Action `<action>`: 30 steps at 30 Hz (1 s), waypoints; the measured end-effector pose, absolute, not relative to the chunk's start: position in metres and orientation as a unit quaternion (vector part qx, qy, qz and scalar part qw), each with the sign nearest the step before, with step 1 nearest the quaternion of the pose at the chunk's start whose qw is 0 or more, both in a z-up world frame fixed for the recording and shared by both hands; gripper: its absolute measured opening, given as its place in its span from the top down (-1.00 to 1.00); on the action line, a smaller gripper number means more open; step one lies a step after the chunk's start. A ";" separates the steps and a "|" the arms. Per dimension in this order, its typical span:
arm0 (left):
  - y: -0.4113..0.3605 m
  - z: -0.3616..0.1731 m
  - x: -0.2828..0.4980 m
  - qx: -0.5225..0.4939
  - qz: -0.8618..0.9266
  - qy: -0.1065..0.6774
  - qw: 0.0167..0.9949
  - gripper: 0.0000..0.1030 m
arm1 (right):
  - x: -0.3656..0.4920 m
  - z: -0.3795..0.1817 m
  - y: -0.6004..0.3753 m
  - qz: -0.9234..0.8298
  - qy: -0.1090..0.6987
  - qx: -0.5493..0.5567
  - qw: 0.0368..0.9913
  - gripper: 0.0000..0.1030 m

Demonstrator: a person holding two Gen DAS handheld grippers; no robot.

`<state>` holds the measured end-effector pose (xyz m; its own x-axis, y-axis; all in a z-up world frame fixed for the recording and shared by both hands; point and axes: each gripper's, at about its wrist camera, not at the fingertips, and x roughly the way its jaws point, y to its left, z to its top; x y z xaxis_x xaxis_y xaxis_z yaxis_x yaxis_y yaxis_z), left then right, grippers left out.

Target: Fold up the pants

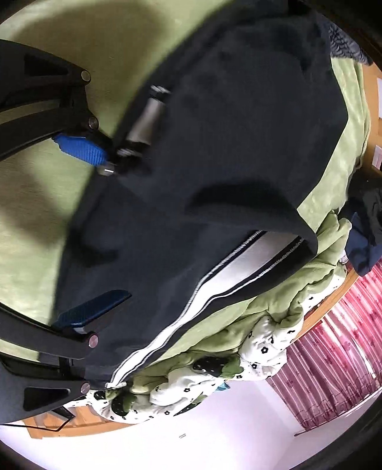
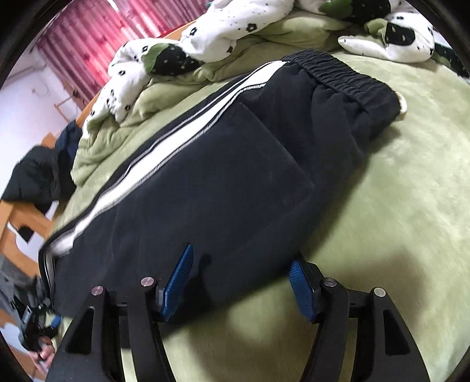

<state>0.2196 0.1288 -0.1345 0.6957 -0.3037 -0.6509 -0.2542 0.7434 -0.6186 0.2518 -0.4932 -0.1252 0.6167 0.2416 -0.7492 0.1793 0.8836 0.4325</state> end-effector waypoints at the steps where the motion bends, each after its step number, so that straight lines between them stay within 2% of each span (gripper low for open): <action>1: 0.129 -0.135 0.225 -0.359 -0.011 0.390 0.848 -0.55 | 0.259 -0.128 -0.494 0.014 0.438 0.246 0.864 -0.23; 7: 0.126 -0.134 0.250 -0.354 0.023 0.392 0.849 -0.54 | 0.298 -0.134 -0.499 -0.017 0.413 0.277 0.867 -0.26; 8: 0.125 -0.133 0.253 -0.351 0.028 0.392 0.850 -0.54 | 0.303 -0.135 -0.500 -0.024 0.410 0.283 0.867 -0.16; 9: 0.123 -0.131 0.254 -0.344 0.034 0.392 0.853 -0.39 | 0.307 -0.134 -0.499 -0.034 0.410 0.284 0.866 -0.02; 10: 0.121 -0.130 0.256 -0.330 0.045 0.396 0.856 0.03 | 0.311 -0.133 -0.499 -0.053 0.415 0.274 0.866 0.37; 11: 0.120 -0.129 0.257 -0.309 0.063 0.406 0.858 0.24 | 0.312 -0.133 -0.499 -0.058 0.418 0.271 0.865 0.56; 12: 0.120 -0.129 0.257 -0.295 0.077 0.412 0.859 0.54 | 0.312 -0.133 -0.502 -0.049 0.416 0.278 0.864 0.64; 13: 0.121 -0.129 0.256 -0.292 0.079 0.414 0.859 0.61 | 0.309 -0.132 -0.506 -0.044 0.407 0.294 0.864 0.69; 19: 0.114 -0.105 0.235 -0.277 0.071 0.412 0.865 0.80 | 0.292 -0.137 -0.531 -0.021 0.398 0.395 0.828 0.78; 30: 0.047 -0.064 0.138 -0.187 -0.028 0.449 0.873 0.81 | 0.206 -0.049 -0.560 -0.016 0.374 0.309 0.874 0.79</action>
<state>0.1383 0.0470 -0.0643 0.5949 -0.2160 -0.7742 -0.1196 0.9287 -0.3510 0.2063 -0.5597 -0.0486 0.7192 0.2029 -0.6645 0.2595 0.8088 0.5278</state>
